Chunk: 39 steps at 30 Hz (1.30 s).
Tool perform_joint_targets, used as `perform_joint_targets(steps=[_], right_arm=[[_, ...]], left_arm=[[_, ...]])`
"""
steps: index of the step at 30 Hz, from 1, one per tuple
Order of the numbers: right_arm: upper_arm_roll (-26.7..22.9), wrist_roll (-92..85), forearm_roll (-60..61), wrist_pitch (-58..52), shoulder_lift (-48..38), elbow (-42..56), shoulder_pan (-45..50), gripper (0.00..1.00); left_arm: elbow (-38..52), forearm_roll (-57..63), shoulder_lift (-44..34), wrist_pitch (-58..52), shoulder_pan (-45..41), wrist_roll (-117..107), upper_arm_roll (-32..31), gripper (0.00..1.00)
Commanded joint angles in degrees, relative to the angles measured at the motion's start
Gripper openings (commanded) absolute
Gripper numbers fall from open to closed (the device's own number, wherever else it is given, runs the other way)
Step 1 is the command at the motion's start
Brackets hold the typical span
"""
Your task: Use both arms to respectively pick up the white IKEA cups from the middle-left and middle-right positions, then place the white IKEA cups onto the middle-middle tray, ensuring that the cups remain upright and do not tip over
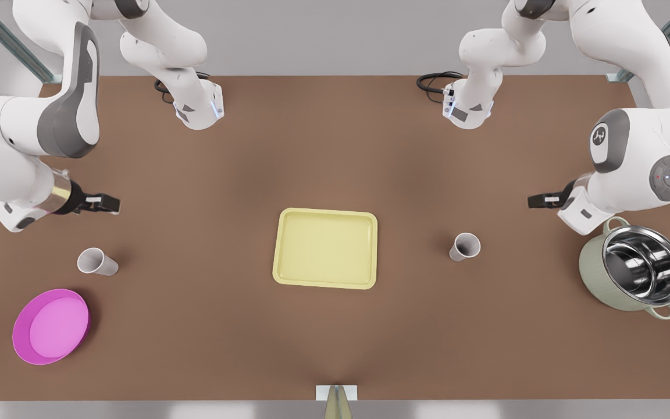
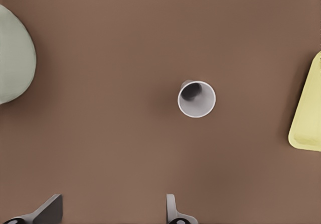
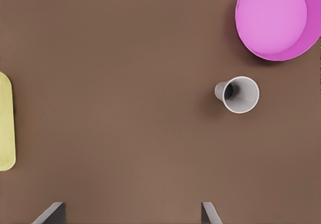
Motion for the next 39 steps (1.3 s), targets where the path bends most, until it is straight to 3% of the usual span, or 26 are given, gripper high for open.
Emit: perform_joint_targets(steps=[1,2,4,7,10,15,19,22,23,25,28,29,30,34,39], right_arm=[[0.0,-0.7,0.2,3.8,0.0,0.1,-0.1,1.00],[0.0,-2.5,0.4,3.7,0.2,0.1,-0.1,1.00],[-0.3,-7.8,-0.2,4.2,3.9,0.8,-2.3,1.00],[-0.3,-9.3,-0.3,7.1,14.0,5.7,-10.2,1.00],[-0.4,-9.4,-0.5,10.6,20.3,9.5,-13.5,1.00],[-0.3,-11.8,0.1,24.7,28.1,9.8,-15.9,1.00],[-0.1,-11.8,0.0,25.6,28.1,7.8,-16.6,1.00],[-0.1,-12.0,0.0,27.5,25.5,2.1,-17.4,1.00],[-0.1,-12.9,0.2,28.9,24.4,-0.4,-17.4,1.00],[-0.1,-12.9,0.2,29.0,24.7,-0.9,-17.7,1.00],[-0.1,-12.9,0.2,32.4,25.0,-3.4,-18.3,1.00],[-0.1,-12.9,0.3,32.6,25.0,-3.5,-18.3,1.00],[-0.1,-12.9,0.3,33.6,25.1,-4.4,-18.7,1.00],[-0.1,-12.9,0.3,34.2,26.2,-5.1,-19.5,1.00],[-0.1,-12.9,0.4,35.3,26.5,-7.2,-20.6,1.00]], left_arm=[[0.0,0.0,-0.1,3.2,0.0,-1.8,0.0,1.00],[-0.1,-0.3,0.2,3.6,-0.1,-2.1,-0.1,1.00],[-0.1,-0.2,8.8,9.3,-3.7,-7.6,-0.4,1.00],[-1.0,-0.4,14.2,16.5,-3.8,-7.6,-1.5,1.00],[-11.8,-3.3,14.6,35.5,-3.6,-7.5,-1.5,1.00],[-15.9,-3.4,15.1,37.9,-3.5,-7.0,-1.6,1.00],[-22.8,-3.4,15.9,44.6,-3.7,-7.0,-1.6,1.00],[-22.9,-3.4,17.7,45.3,-3.7,-7.0,-1.6,1.00],[-22.9,-3.4,18.0,46.3,-3.7,-7.0,-1.6,0.94],[-22.8,-3.4,17.9,46.4,-3.7,-7.0,-1.8,0.54],[-22.8,-5.8,17.1,46.3,-3.7,-7.0,-2.0,0.53],[-22.8,-6.0,17.1,46.3,-3.7,-7.0,-2.7,0.50],[-22.8,-6.0,17.0,46.3,-3.7,-7.0,-3.2,0.40],[-22.7,-5.9,17.3,46.2,-3.8,-7.0,-3.6,0.27],[-22.7,-6.0,14.1,45.2,-4.9,-7.7,-3.6,0.25]])
